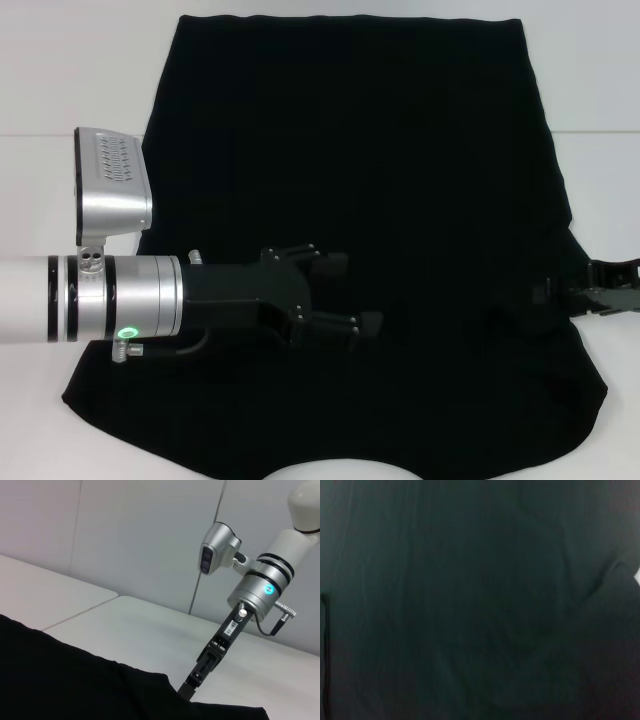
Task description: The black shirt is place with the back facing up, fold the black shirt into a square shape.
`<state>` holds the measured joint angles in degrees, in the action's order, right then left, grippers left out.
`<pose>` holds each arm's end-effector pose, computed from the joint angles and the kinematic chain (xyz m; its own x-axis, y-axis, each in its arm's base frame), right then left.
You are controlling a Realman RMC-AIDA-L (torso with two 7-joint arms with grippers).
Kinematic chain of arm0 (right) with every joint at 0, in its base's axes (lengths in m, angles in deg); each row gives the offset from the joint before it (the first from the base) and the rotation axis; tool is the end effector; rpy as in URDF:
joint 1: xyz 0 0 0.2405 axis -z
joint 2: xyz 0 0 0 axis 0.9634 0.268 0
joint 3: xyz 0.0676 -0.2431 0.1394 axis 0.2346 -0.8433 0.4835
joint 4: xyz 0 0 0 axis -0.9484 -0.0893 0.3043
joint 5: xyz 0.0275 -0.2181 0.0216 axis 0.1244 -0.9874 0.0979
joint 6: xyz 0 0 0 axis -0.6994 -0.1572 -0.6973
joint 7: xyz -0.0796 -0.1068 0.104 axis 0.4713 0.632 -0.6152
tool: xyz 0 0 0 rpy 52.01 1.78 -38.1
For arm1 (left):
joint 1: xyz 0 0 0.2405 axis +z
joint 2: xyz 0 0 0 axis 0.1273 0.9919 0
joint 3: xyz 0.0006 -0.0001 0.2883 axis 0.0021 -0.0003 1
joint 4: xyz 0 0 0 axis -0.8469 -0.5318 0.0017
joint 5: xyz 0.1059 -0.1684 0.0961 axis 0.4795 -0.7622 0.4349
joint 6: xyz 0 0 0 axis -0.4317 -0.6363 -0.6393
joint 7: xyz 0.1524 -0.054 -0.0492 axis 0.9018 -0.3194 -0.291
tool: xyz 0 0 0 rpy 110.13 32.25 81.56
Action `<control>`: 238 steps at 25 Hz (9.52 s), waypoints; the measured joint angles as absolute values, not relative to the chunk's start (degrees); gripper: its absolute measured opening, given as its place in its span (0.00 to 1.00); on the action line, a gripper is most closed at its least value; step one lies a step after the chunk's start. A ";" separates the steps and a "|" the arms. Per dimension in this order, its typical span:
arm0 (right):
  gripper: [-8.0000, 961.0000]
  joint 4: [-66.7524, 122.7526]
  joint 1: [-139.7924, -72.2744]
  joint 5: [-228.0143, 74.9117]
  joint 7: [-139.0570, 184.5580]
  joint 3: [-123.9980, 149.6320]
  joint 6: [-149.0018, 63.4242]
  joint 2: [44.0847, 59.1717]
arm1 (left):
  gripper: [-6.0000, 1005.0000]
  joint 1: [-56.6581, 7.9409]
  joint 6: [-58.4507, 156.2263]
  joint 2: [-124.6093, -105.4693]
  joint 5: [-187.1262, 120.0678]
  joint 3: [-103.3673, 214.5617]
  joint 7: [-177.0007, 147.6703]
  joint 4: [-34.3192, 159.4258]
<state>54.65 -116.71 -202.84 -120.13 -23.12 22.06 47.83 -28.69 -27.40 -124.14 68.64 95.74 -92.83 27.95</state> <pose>0.3342 0.4291 0.0025 0.1454 -0.9507 -0.2740 -0.9730 -0.0873 -0.2135 -0.2280 0.3746 -0.0913 0.8228 0.2923 0.4874 0.3757 -0.9232 -0.0805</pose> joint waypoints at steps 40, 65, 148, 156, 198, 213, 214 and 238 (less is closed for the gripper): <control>0.22 54.18 -119.49 -209.08 -121.46 -24.02 19.42 49.23 | 0.96 -28.72 -26.90 -124.14 68.46 95.74 -92.94 27.67; 0.03 58.99 -119.26 -209.13 -121.09 -24.13 20.60 49.85 | 0.95 -28.72 -26.80 -124.05 68.48 95.56 -93.12 27.58; 0.68 57.91 -118.72 -214.83 -122.98 -23.95 10.52 49.44 | 0.95 -28.81 -26.81 -124.05 68.38 94.78 -93.36 27.58; 0.68 57.91 -118.76 -214.87 -122.92 -23.95 10.51 49.96 | 0.95 -28.90 -26.81 -124.05 68.38 94.77 -93.35 27.59; 0.08 57.49 -119.28 -214.87 -123.23 -23.91 10.44 50.17 | 0.94 -28.97 -26.81 -124.05 68.39 94.25 -93.30 27.59; 0.02 59.91 -119.21 -213.06 -121.94 -23.42 11.27 50.16 | 0.94 -28.79 -26.81 -124.05 68.38 93.62 -93.34 27.49; 0.02 60.11 -119.32 -212.33 -121.57 -23.42 11.60 50.13 | 0.94 -28.79 -26.81 -124.05 68.38 93.50 -93.35 27.49; 0.02 57.77 -128.00 -209.64 -119.54 -23.96 6.61 52.74 | 0.94 -28.72 -26.13 -124.05 68.38 92.66 -93.23 27.57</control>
